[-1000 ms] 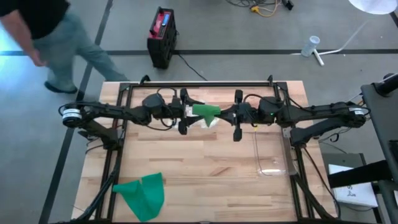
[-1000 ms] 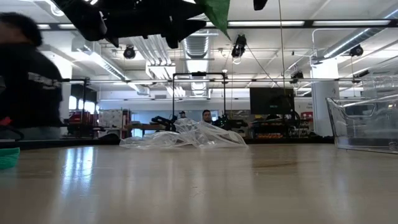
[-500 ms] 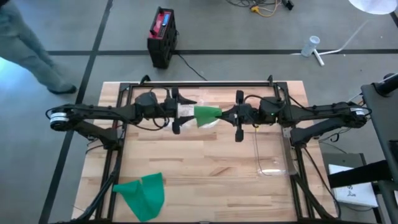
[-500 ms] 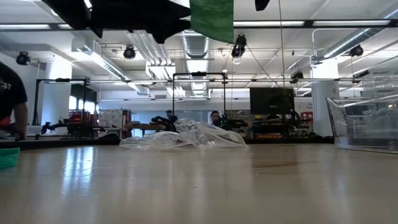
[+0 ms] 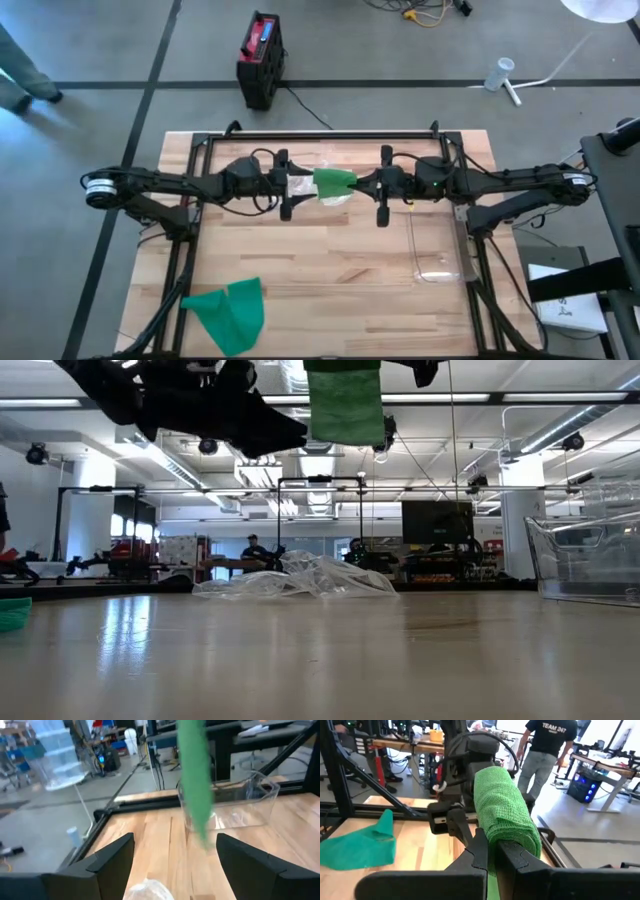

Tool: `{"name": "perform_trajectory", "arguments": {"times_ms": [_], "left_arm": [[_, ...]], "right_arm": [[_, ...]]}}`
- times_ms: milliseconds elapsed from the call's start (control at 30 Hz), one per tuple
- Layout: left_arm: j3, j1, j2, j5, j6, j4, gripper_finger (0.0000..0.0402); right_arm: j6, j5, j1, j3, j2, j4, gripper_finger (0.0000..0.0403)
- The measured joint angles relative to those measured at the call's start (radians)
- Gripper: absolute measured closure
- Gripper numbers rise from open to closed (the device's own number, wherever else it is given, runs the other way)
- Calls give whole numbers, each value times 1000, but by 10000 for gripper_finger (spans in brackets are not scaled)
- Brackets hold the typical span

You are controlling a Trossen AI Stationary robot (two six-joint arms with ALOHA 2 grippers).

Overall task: Roll bandage
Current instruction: Roll the green bandage

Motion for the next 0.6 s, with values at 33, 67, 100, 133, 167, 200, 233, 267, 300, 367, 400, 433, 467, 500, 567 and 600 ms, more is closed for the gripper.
{"name": "perform_trajectory", "arguments": {"times_ms": [33, 67, 100, 133, 167, 200, 233, 267, 300, 367, 400, 433, 467, 500, 567, 600], "left_arm": [[-3, 0, -9, 1, 12, 0, 128], [-4, -1, -19, 3, 21, 2, 130], [-3, -1, -26, 11, 24, 10, 132], [2, 0, -28, 39, 21, 12, 133], [9, 0, -28, 81, 5, 12, 134], [14, 1, -28, 128, -19, 10, 135], [23, 1, -25, 170, -42, 7, 136], [34, 0, -16, 194, -61, 27, 137], [43, -1, -8, 201, -78, 52, 137], [45, -1, 5, 203, -111, 80, 135], [46, 0, 20, 199, -117, 106, 133], [47, 0, 35, 182, -125, 128, 131], [47, 0, 48, 157, -136, 146, 129], [47, 0, 61, 129, -144, 164, 127], [47, -1, 90, 64, -150, 207, 123], [47, 0, 104, 28, -150, 215, 121]], "right_arm": [[1, 0, -3, 0, 0, -3, 400], [3, 0, -3, 0, 0, -9, 400], [4, 0, -3, 0, 0, -11, 400], [5, 0, -4, 0, 0, -12, 400], [3, 0, -5, 0, 0, -15, 400], [0, 0, -5, 0, 0, -16, 400], [-4, 0, -5, 0, 0, -15, 400], [-5, 0, -8, 0, 0, -14, 400], [-5, 0, -9, 0, 1, -11, 400], [-6, 0, -10, 0, 1, -10, 400], [-5, 0, -10, 0, 1, -9, 400], [-5, 0, -10, 0, 1, -9, 400], [-6, 0, -10, 0, 2, -9, 400], [-6, 0, -10, 0, 2, -9, 400], [-8, -1, -10, 0, 2, -5, 400], [-9, -1, -10, 0, 2, -3, 400]]}}
